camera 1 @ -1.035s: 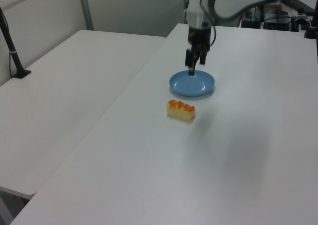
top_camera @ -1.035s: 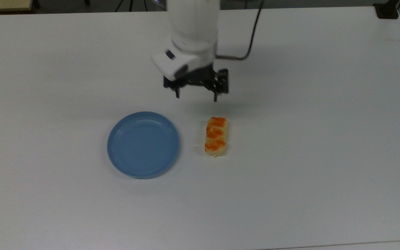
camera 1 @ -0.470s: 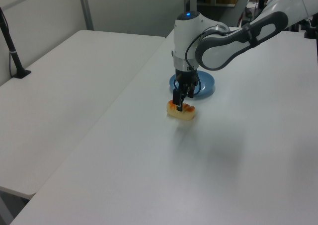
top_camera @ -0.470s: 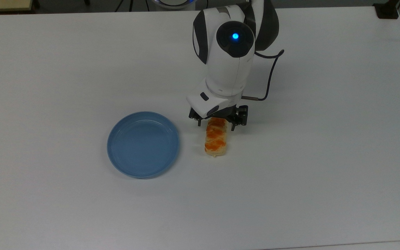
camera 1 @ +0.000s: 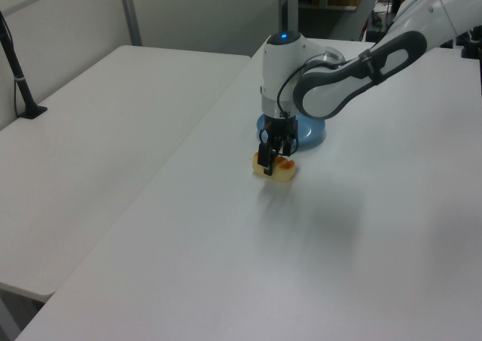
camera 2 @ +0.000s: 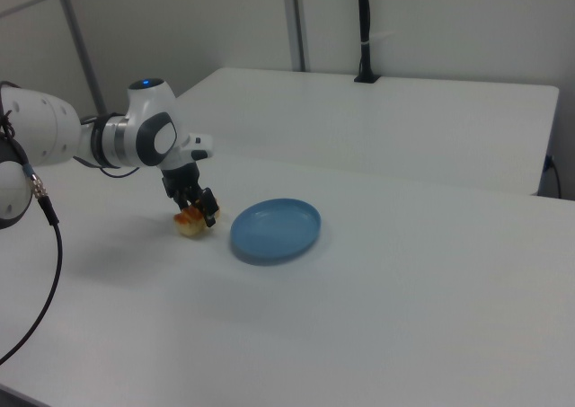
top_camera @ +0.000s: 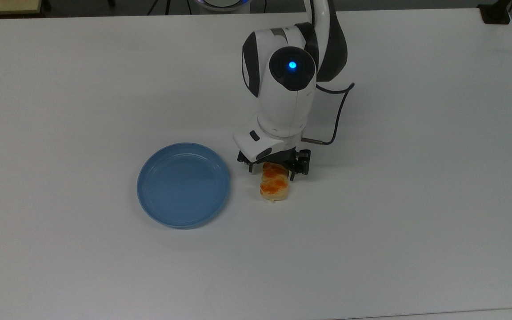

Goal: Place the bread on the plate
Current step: 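Close the gripper on the bread roll and lift it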

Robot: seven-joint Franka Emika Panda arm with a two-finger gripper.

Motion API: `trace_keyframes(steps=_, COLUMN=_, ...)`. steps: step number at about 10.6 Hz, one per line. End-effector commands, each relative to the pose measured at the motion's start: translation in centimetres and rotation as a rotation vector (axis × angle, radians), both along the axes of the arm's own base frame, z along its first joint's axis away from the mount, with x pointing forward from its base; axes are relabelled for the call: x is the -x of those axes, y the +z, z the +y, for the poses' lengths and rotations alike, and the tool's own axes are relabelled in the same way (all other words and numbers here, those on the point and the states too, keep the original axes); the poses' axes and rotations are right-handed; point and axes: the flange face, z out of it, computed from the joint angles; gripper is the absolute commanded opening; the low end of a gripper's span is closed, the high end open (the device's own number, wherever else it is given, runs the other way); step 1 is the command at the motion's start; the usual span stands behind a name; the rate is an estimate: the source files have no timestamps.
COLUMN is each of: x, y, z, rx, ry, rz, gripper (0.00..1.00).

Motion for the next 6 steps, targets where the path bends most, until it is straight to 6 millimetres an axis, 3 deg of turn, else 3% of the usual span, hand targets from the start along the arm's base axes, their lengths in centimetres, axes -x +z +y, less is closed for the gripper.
trace_keyframes(steps=1, x=-0.3, y=-0.2, z=1.2, rx=-0.006, ry=-0.06, rz=-0.046, gripper=0.7)
trace_keyframes(steps=2, x=-0.3, y=-0.2, z=1.3, rx=-0.005, ry=-0.057, rz=-0.047, gripper=0.47)
trace_keyframes(steps=3, x=-0.3, y=0.1, z=1.3, rx=-0.007, ry=-0.055, rz=-0.049, gripper=0.32)
trace_keyframes(steps=4, x=-0.8, y=2.9, z=1.5, rx=-0.015, ry=-0.046, rz=-0.084, gripper=0.29)
trace_keyframes(steps=5, x=-0.8, y=4.5, z=1.1, rx=-0.014, ry=-0.043, rz=-0.087, gripper=0.3)
trace_keyframes(steps=6, x=-0.8, y=5.7, z=-0.5, rx=0.006, ry=-0.002, rz=-0.069, gripper=0.3)
